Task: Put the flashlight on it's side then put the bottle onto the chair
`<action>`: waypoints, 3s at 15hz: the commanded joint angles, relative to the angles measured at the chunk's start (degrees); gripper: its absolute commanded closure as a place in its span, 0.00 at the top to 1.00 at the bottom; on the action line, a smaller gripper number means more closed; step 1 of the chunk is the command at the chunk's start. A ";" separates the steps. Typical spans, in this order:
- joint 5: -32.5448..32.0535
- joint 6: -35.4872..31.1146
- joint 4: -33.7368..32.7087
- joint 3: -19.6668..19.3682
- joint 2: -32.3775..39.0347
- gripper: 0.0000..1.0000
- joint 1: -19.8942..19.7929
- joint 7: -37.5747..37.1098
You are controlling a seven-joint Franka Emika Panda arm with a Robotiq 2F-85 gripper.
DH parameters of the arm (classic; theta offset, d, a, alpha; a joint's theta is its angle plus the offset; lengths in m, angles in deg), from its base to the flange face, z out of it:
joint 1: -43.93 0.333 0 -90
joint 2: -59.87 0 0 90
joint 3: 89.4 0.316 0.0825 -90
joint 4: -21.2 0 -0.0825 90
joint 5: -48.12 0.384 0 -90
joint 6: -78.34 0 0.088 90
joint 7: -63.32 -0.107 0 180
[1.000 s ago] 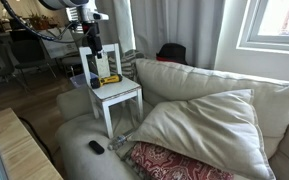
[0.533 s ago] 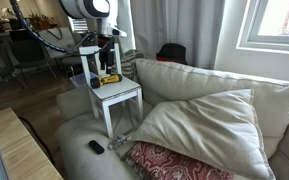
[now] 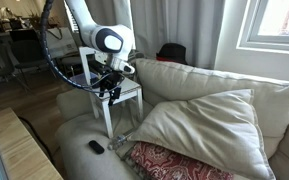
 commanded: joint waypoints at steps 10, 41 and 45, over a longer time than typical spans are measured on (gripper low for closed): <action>-0.18 0.11 -0.51 0.11 -0.65 1.00 -0.13 -0.13; -3.37 -25.53 -3.93 5.69 23.45 1.00 -4.52 10.15; -4.57 -30.01 -6.39 5.15 28.95 1.00 -4.24 10.06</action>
